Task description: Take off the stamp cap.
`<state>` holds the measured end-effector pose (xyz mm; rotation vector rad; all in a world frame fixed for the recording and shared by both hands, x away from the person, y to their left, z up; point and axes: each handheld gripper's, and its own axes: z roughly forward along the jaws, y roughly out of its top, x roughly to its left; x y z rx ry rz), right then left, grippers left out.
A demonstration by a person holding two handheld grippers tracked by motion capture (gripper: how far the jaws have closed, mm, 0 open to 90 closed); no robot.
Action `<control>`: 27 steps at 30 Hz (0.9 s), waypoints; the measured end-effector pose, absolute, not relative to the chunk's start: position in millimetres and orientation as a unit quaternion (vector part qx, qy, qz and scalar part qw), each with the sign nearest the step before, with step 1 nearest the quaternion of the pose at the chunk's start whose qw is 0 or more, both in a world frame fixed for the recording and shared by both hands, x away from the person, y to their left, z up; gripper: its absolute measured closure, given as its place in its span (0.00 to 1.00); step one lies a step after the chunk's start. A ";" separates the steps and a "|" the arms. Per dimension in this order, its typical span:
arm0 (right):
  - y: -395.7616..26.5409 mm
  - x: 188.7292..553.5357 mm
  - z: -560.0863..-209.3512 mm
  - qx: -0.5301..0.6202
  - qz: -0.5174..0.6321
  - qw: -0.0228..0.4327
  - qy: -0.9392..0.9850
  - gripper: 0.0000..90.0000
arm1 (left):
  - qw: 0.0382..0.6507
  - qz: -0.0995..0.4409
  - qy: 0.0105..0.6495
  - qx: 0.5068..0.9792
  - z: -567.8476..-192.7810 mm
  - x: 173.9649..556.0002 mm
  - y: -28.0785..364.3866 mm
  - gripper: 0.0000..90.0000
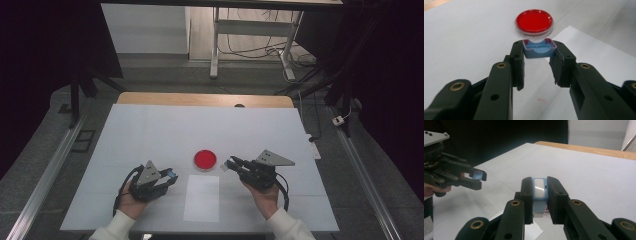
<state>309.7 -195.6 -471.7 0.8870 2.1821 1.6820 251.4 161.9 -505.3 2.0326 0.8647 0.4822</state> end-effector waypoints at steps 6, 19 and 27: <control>-196.2 310.6 -472.2 0.303 0.574 0.129 0.750 0.83 | 0.426 0.195 0.362 0.806 -508.2 245.1 178.9 0.72; -198.1 312.7 -472.0 0.299 0.567 0.147 0.753 0.83 | 0.425 0.195 0.380 0.798 -511.8 241.5 197.7 0.72; -194.7 314.4 -469.5 0.289 0.564 0.151 0.759 0.83 | 0.424 0.197 0.384 0.797 -513.2 242.5 199.8 0.72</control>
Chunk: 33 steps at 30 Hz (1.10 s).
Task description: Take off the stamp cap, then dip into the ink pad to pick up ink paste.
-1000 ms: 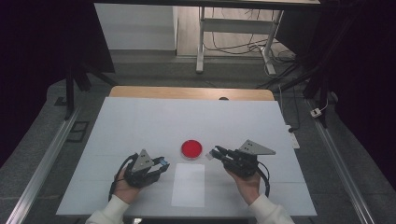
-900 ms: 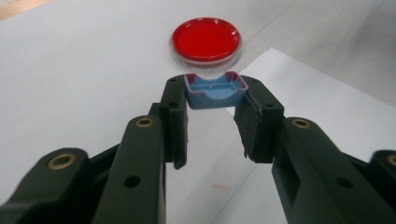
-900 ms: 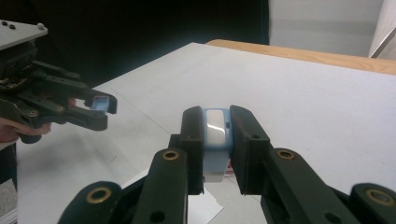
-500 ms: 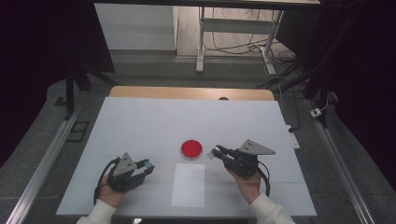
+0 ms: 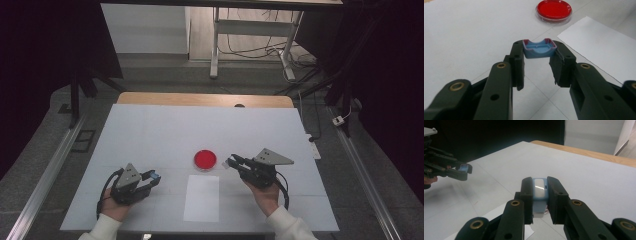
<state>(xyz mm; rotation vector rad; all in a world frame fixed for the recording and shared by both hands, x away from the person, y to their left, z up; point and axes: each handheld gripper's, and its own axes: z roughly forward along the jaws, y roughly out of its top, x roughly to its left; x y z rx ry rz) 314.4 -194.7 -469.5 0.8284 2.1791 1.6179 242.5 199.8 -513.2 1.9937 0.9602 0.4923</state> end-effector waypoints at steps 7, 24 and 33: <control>-191.5 315.0 -468.2 0.283 0.563 0.149 0.762 0.83 | 0.422 0.198 0.385 0.796 -512.9 242.6 198.5 0.72; -170.9 334.6 -462.0 0.273 0.539 0.140 0.784 0.83 | 0.419 0.192 0.386 0.799 -514.8 244.7 197.8 0.72; -155.2 346.1 -455.4 0.267 0.526 0.136 0.796 0.83 | 0.420 0.189 0.387 0.799 -515.3 246.8 198.1 0.72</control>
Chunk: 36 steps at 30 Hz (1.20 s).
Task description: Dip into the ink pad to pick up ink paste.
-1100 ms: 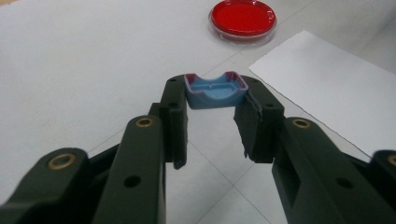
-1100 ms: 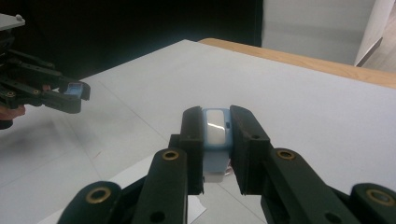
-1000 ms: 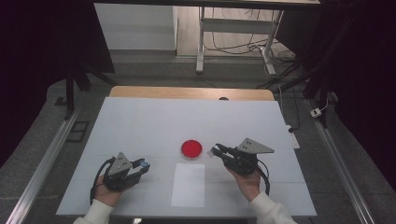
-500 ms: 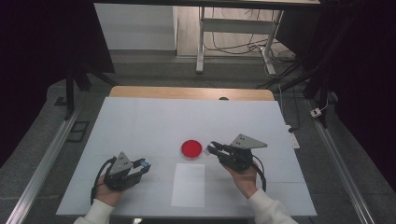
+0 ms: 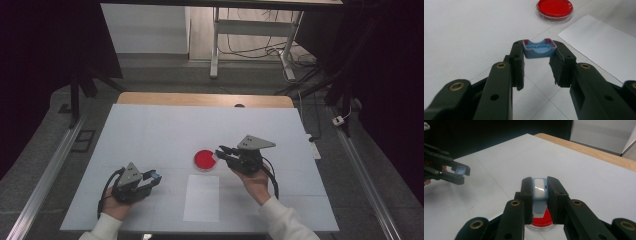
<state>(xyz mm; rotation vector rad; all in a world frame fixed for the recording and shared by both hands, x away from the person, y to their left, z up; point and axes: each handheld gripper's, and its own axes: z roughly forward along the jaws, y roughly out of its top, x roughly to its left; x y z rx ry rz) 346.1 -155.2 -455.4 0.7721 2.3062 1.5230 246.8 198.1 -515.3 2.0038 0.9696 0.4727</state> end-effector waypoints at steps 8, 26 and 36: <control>-143.2 356.8 -454.7 0.273 0.516 0.131 0.801 0.83 | 0.418 0.187 0.385 0.801 -515.9 247.6 197.7 0.72; -117.6 373.0 -459.6 0.255 0.498 0.147 0.816 0.83 | 0.413 0.188 0.385 0.804 -516.5 248.0 196.4 0.72; -107.3 383.4 -474.2 0.257 0.468 0.135 0.835 0.83 | 0.412 0.189 0.386 0.803 -516.8 247.0 196.4 0.72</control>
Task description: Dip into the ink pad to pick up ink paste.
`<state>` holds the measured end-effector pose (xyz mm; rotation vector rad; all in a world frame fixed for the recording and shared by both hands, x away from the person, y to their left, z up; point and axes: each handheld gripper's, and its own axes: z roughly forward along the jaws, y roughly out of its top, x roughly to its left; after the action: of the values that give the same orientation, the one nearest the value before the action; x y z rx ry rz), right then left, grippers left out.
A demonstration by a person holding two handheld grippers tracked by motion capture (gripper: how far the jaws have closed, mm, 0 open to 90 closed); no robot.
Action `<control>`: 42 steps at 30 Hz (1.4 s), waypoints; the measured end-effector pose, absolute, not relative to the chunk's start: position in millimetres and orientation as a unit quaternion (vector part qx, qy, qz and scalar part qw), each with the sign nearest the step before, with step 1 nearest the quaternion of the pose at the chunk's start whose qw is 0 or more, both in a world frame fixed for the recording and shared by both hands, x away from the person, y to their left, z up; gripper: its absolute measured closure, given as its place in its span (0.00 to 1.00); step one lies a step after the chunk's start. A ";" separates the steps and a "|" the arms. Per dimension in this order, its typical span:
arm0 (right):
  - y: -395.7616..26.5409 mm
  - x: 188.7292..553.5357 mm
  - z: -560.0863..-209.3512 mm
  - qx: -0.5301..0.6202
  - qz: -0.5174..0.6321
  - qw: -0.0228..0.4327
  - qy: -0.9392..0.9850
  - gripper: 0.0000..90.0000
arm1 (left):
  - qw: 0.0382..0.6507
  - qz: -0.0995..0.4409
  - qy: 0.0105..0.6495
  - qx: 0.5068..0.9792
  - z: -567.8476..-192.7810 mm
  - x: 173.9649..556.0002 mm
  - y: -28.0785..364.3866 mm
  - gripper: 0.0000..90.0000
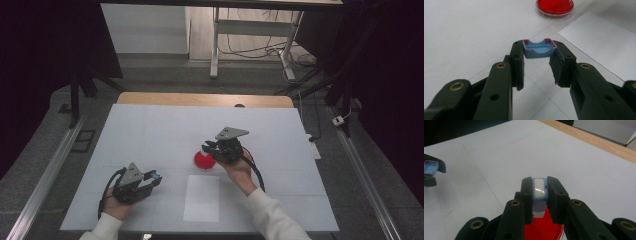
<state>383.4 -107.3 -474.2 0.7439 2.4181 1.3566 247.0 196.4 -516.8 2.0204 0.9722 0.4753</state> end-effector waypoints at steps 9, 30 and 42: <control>-102.4 386.3 -483.2 0.252 0.445 0.128 0.850 0.83 | 0.410 0.189 0.387 0.804 -517.5 247.4 196.2 0.72; -93.4 384.0 -493.0 0.240 0.427 0.132 0.862 0.83 | 0.409 0.187 0.386 0.805 -518.3 247.5 196.0 0.72; -90.8 383.4 -496.1 0.234 0.416 0.139 0.868 0.83 | 0.407 0.188 0.386 0.806 -518.4 247.2 195.7 0.72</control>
<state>383.4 -90.8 -496.1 0.6775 2.5087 1.2029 247.2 195.7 -518.4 2.0320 0.9737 0.4752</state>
